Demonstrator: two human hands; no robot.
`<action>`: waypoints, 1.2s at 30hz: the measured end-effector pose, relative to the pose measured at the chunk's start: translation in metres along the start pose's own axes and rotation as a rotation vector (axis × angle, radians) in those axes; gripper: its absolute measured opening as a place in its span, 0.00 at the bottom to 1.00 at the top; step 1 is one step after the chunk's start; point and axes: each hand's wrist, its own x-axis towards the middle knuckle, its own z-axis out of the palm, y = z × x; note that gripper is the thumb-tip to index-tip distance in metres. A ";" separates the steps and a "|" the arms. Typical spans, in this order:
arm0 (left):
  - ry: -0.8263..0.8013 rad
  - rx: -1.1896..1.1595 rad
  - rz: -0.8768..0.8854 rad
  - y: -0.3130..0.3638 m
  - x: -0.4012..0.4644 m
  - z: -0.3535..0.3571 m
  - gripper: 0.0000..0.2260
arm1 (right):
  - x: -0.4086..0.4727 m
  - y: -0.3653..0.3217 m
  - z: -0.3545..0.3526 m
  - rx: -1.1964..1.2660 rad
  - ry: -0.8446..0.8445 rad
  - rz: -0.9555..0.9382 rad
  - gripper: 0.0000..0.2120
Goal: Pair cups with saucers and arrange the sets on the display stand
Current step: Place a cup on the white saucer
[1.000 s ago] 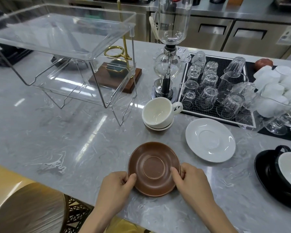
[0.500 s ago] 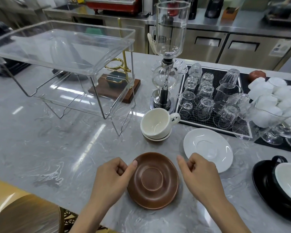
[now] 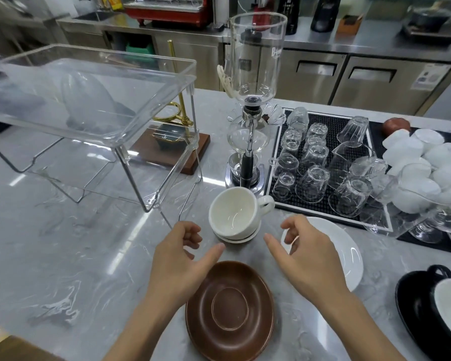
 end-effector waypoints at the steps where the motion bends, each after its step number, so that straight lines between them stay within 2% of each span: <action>1: 0.000 -0.005 0.014 0.001 0.004 0.002 0.21 | 0.004 0.000 0.000 0.010 0.004 -0.016 0.17; 7: -0.116 0.034 0.088 -0.003 0.025 0.011 0.43 | 0.024 -0.001 0.005 0.108 -0.085 -0.103 0.37; 12: -0.226 -0.030 0.082 -0.006 0.034 0.019 0.52 | 0.032 -0.005 0.011 0.164 -0.144 -0.166 0.40; 15: -0.271 -0.110 0.063 -0.008 0.037 0.026 0.55 | 0.037 -0.004 0.017 0.198 -0.185 -0.126 0.43; 19: -0.259 -0.174 0.075 -0.008 0.038 0.033 0.56 | 0.037 -0.002 0.022 0.242 -0.214 -0.088 0.48; 32: -0.194 -0.213 0.037 -0.016 0.042 0.037 0.52 | 0.038 -0.004 0.024 0.296 -0.206 -0.047 0.46; 36: -0.172 -0.220 0.024 -0.011 0.044 0.035 0.54 | 0.040 -0.007 0.026 0.299 -0.194 -0.034 0.45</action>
